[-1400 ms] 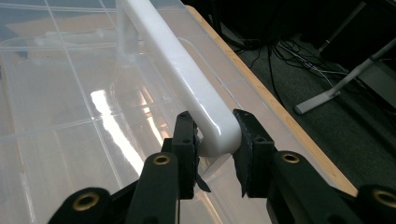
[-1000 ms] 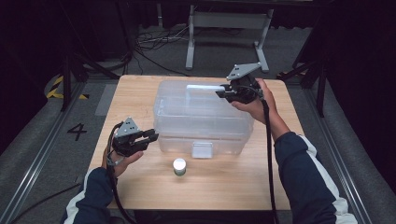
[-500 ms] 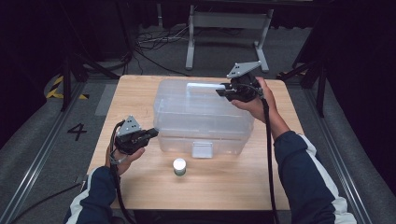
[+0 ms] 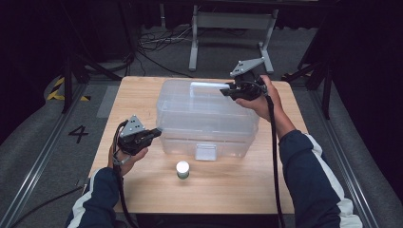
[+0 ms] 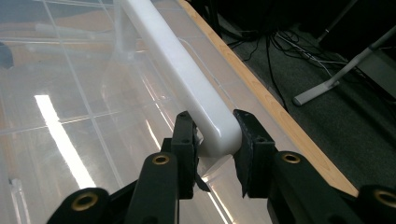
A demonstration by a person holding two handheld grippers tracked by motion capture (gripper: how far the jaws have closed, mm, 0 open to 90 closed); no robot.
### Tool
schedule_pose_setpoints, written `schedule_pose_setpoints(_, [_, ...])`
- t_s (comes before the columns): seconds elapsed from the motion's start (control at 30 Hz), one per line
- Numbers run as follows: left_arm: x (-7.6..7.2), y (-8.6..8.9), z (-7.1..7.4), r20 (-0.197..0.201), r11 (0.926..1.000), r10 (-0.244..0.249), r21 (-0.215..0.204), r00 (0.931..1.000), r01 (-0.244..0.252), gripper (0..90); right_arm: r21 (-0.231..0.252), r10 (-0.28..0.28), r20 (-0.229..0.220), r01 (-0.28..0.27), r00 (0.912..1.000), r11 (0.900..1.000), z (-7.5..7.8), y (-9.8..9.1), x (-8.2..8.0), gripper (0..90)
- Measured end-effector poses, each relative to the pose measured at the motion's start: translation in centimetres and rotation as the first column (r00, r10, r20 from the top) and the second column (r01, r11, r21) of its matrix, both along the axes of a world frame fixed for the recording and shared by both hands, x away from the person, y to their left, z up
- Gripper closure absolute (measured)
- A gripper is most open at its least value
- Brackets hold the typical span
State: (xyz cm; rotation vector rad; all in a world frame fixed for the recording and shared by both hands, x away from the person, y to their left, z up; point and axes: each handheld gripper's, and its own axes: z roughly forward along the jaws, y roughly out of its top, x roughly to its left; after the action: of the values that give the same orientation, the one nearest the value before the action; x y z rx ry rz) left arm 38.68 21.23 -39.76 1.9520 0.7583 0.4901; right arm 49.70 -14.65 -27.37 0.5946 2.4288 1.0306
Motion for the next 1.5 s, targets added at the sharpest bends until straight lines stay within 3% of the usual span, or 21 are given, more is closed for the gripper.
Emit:
schedule_pose_setpoints(0.63, [0.3,0.0,0.6,0.023,0.9999,-0.008,-0.009,0.9997,0.008,89.9,0.003,-0.017,0.019,0.016,0.9997,0.9999,0.6,-0.7,-0.1,68.1])
schedule_pose_setpoints(0.77, [0.4,0.1,0.6,0.030,0.9998,-0.015,-0.015,0.9994,0.015,89.9,0.006,-0.031,0.028,0.031,0.9991,0.9995,1.0,-1.5,-0.2,65.7])
schedule_pose_setpoints(1.07, [0.6,0.2,0.7,0.030,0.9997,-0.025,-0.008,0.9992,0.025,89.9,0.068,-0.083,0.052,0.079,0.9952,0.9945,1.4,-4.7,-0.8,59.3])
schedule_pose_setpoints(1.33, [0.8,0.1,0.7,0.032,0.9997,-0.025,0.001,0.9991,0.025,89.9,0.172,-0.155,0.061,0.142,0.9860,0.9748,0.5,-8.5,-1.3,52.2])
schedule_pose_setpoints(1.5, [1.0,0.1,0.6,0.033,0.9997,-0.024,0.002,0.9992,0.024,89.9,0.213,-0.193,0.084,0.171,0.9777,0.9619,-0.1,-10.3,-1.6,50.0])
